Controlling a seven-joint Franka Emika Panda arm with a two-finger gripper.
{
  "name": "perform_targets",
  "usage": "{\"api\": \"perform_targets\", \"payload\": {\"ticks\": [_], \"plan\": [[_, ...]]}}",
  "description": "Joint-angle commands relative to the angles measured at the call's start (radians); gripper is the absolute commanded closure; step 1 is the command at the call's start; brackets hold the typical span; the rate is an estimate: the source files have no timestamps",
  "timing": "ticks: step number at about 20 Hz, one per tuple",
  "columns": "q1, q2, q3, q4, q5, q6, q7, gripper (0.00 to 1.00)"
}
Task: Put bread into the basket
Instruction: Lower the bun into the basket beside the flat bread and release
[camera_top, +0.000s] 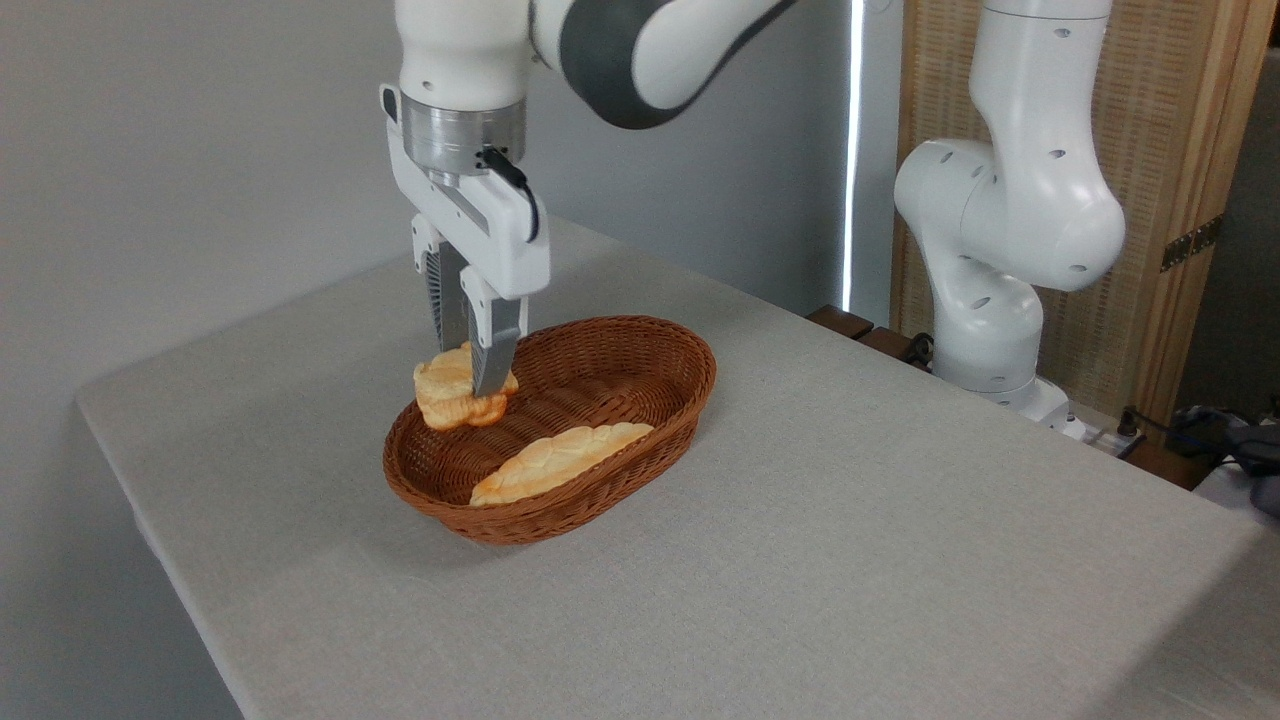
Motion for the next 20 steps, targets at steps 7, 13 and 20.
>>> {"api": "perform_targets", "payload": {"ticks": [7,13,20], "plan": [[0.004,0.021,-0.101,0.002,-0.005,-0.06,-0.046,0.0],[0.003,0.028,-0.107,0.004,-0.005,-0.07,-0.046,0.0],[0.012,0.028,-0.095,0.004,0.021,-0.068,-0.044,0.0]]}}
